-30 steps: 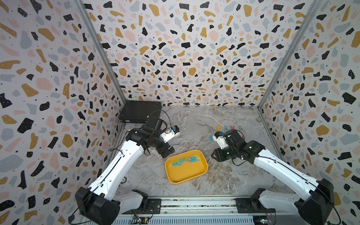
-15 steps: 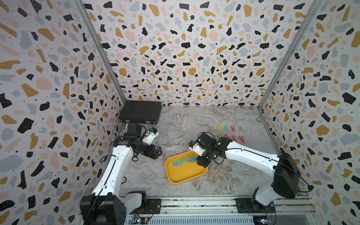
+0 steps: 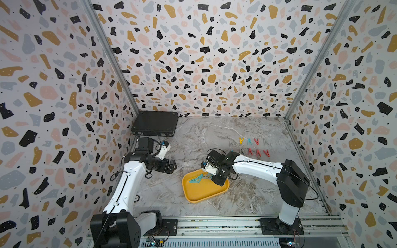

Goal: Take the clothespins out of the storage box
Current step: Pick up the clothespin from the storage box.

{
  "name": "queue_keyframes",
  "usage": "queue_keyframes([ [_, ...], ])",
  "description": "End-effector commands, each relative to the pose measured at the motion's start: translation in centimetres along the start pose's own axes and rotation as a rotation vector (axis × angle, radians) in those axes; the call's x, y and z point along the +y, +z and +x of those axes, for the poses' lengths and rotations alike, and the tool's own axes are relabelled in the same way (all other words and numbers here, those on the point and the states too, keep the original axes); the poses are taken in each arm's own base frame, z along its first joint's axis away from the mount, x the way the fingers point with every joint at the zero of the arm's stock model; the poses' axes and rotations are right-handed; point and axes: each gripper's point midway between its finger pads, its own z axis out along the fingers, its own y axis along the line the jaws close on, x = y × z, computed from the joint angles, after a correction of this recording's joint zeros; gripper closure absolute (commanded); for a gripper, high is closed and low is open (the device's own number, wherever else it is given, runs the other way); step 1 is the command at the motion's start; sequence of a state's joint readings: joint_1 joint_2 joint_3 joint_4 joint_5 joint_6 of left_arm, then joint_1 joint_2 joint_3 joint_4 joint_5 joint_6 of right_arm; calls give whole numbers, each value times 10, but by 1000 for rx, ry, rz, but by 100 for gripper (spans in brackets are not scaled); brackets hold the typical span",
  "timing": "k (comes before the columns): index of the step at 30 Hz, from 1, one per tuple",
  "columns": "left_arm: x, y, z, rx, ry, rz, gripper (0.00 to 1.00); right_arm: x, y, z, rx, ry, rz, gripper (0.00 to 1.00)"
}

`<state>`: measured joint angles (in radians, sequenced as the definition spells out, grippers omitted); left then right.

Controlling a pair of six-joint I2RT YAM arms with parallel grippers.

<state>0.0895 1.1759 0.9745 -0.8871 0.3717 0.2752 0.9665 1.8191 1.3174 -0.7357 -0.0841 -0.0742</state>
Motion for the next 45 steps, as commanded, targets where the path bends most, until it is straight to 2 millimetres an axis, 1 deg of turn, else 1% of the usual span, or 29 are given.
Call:
queue_keyframes([
  [1,6,-1,-1,-19,-19,-9,0,-8,-12,-15,-33,-54,51,72],
  [7,5,1,0,-14,-18,3,0,-17,-6,-19,-31,-78,99,70],
  [20,6,-1,0,-22,-18,2,0,-33,20,-17,23,-110,171,68],
  [28,6,-2,0,-28,-17,1,0,-30,36,-9,56,-113,145,68],
  [32,7,-2,-1,-28,-16,-1,0,-27,38,-6,58,-106,133,69],
  [35,7,-1,-1,-28,-16,-1,0,-26,35,-5,51,-100,129,72],
  [41,6,-1,-1,-27,-15,2,0,-24,33,-4,46,-97,124,72],
  [45,7,-1,0,-28,-15,-1,0,-24,31,-3,48,-91,127,77],
])
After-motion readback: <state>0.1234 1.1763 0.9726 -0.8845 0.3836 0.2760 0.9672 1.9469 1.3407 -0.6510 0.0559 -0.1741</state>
